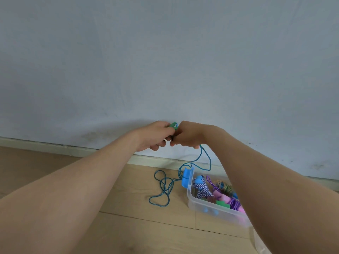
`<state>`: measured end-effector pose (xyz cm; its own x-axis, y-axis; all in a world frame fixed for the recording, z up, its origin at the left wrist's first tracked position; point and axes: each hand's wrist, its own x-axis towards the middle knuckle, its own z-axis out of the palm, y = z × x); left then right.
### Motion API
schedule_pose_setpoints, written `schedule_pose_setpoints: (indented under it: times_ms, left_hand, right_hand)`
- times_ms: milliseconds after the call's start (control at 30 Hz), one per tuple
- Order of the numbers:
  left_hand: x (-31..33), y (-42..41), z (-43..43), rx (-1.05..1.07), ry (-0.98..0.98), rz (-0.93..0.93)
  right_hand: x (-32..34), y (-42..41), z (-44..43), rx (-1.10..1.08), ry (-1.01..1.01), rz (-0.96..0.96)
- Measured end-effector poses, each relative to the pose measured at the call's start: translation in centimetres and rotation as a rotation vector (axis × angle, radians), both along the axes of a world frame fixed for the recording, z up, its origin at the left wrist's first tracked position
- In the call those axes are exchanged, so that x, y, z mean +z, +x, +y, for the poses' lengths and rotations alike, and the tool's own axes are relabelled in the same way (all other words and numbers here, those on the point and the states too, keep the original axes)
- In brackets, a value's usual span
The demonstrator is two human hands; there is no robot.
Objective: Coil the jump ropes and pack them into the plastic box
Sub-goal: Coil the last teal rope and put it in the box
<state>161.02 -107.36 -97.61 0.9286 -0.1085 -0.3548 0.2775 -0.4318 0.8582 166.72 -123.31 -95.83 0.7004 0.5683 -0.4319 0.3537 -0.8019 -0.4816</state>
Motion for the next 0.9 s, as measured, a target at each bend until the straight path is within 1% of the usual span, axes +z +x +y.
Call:
schedule_pose_setpoints:
  times_ms: [100, 200, 267, 367, 467, 567, 700, 800, 833, 867, 900]
  left_hand:
    - [0.0, 0.0, 0.4, -0.049, -0.013, 0.025]
    - [-0.5, 0.2, 0.8, -0.084, 0.098, 0.024]
    - [-0.8, 0.3, 0.8, -0.12, 0.204, 0.03]
    - [-1.0, 0.3, 0.4, -0.253, 0.399, 0.004]
    - [-1.4, 0.0, -0.5, -0.38, 0.588, -0.088]
    - [-1.1, -0.2, -1.1, -0.413, 0.671, -0.203]
    - [-0.7, -0.1, -0.4, -0.323, 0.707, -0.343]
    - [-0.7, -0.1, -0.3, -0.215, 0.669, -0.493]
    - [-0.7, 0.0, -0.4, -0.154, 0.633, -0.553]
    - [-0.5, 0.2, -0.4, -0.08, 0.602, -0.616]
    - [-0.3, 0.5, -0.4, -0.002, 0.596, -0.674]
  right_hand:
    - [0.7, 0.3, -0.6, -0.074, 0.048, 0.153]
    - [1.9, 0.3, -1.2, -0.09, 0.091, 0.227]
    - [2.5, 0.3, -1.3, -0.093, 0.097, 0.196]
    - [2.8, 0.7, -1.0, -0.128, 0.137, 0.117]
    - [2.4, 1.1, -1.0, -0.134, 0.238, 0.003]
    - [1.0, 1.7, -1.6, -0.102, 0.307, -0.126]
    - [-0.9, 2.7, -3.5, -0.117, 0.322, -0.261]
    - [-1.2, 2.9, -3.9, -0.174, 0.369, -0.294]
    - [-1.2, 2.9, -3.8, -0.21, 0.406, -0.265]
    - [-1.1, 2.7, -3.7, -0.254, 0.453, -0.189]
    - [-1.0, 2.5, -3.6, -0.29, 0.503, -0.068]
